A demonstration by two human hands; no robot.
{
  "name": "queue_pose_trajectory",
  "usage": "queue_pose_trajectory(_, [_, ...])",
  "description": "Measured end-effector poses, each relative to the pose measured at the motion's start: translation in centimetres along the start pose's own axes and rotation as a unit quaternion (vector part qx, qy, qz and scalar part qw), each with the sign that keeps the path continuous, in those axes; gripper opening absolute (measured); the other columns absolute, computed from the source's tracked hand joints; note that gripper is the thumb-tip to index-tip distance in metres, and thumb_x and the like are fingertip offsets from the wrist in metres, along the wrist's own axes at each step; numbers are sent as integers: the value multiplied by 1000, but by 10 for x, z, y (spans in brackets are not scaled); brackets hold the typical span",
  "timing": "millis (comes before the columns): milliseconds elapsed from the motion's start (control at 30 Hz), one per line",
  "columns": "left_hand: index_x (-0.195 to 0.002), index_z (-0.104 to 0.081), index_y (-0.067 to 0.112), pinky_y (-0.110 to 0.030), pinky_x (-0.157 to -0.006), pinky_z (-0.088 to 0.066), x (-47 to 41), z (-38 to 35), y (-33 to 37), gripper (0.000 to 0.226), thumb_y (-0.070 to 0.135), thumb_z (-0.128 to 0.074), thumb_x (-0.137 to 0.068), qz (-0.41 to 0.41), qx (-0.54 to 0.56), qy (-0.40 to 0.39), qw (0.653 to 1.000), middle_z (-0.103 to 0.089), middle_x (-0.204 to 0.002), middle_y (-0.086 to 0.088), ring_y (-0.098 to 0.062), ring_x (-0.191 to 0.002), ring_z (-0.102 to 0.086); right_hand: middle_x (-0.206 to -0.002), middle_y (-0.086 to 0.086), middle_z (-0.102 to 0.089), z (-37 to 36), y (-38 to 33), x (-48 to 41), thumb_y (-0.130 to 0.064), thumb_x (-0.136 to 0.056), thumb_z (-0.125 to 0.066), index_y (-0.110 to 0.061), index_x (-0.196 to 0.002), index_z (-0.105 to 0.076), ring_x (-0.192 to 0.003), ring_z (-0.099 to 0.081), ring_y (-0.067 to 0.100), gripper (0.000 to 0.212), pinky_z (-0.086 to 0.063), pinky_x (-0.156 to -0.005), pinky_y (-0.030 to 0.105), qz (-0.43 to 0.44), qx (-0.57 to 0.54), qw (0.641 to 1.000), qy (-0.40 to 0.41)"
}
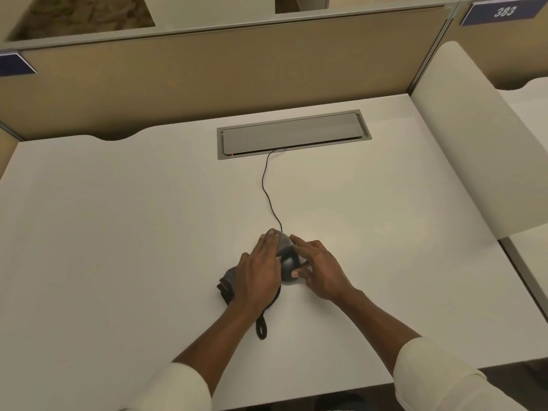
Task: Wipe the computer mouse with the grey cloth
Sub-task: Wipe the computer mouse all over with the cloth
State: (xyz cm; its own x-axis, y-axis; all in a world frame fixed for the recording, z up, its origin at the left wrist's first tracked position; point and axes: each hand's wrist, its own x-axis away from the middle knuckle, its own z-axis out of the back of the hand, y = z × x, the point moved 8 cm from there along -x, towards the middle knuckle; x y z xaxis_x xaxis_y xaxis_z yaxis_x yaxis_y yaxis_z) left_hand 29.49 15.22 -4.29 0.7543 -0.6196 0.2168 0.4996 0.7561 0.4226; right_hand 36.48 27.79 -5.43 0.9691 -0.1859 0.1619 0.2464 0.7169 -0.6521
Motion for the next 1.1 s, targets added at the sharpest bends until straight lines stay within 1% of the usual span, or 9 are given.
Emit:
queue_pose_trajectory(67, [-166,-31,12,-46,-110,-50,19,-7,5,66,13,-57,-106,24,-15,28,999,-32,-174,-6,-22,-160,-36,-163,-7,-44,-1,2,0,-15,-91,-72,-22,-153,-51,-130,-47,21,67,-53,-98,39,-7,6,1000,-1])
queue_pose_trajectory(167, [-152,-55,2,-39,-76,-62,52,-20,20,69,6,-79,-88,15,-32,60,998,-55,-158,-14,-29,-143,-59,-165,-6,-42,-3,5,0,-8,-90,-73,-17,-155,-48,-135,-46,23,71,-54,-99,38,-9,16,1000,2])
queue_pose_trajectory(267, [-147,-60,1,-34,-66,-62,73,-29,25,76,8,-88,-77,22,-34,47,998,-60,-153,-16,-30,-136,-65,-164,-3,-43,-4,6,-1,-2,-88,-73,-14,-154,-50,-134,-48,24,71,-56,-97,39,-2,24,1000,6])
queue_pose_trajectory(667, [-145,-62,1,-35,-67,-63,64,-28,10,75,9,-89,-76,23,-47,31,998,-64,-149,-15,-30,-130,-69,-163,-3,-45,-6,11,-2,-17,-87,-81,-15,-152,-52,-137,-48,24,71,-54,-102,41,-7,10,1000,5])
queue_pose_trajectory(733, [-152,-54,2,-45,-83,-63,46,-22,6,70,6,-81,-86,31,-24,37,999,-57,-156,-15,-31,-141,-60,-162,-3,-46,-6,11,-2,-20,-88,-80,-15,-151,-52,-136,-48,24,70,-53,-103,42,-9,5,1000,4])
queue_pose_trajectory(833, [-167,-26,11,-47,-119,-42,18,-21,-1,70,18,-60,-105,37,-17,12,999,-29,-175,-7,-24,-162,-29,-162,-4,-46,-3,10,-4,-24,-89,-78,-17,-152,-52,-136,-48,23,69,-53,-103,43,-11,4,1000,0])
queue_pose_trajectory(900, [-169,-20,13,-47,-126,-35,9,-21,-3,73,22,-58,-107,39,-17,6,999,-22,-177,-5,-23,-165,-22,-162,-6,-46,-2,9,-3,-23,-88,-77,-20,-151,-52,-134,-48,23,68,-53,-102,43,-9,1,1000,-2])
queue_pose_trajectory(1000, [-169,-18,14,-45,-119,-42,14,-21,1,74,20,-57,-107,36,-37,18,999,-18,-178,-3,-21,-165,-20,-162,-6,-46,-1,7,-3,-23,-88,-77,-21,-152,-51,-135,-47,23,68,-52,-103,43,-9,1,1000,-8])
queue_pose_trajectory(1100, [-164,-36,7,-40,-92,-59,36,-20,12,73,8,-66,-97,18,-73,49,996,-34,-172,-10,-26,-158,-38,-163,-4,-45,-3,8,-4,-20,-89,-78,-18,-153,-50,-137,-47,24,69,-51,-105,42,-12,13,1000,-9])
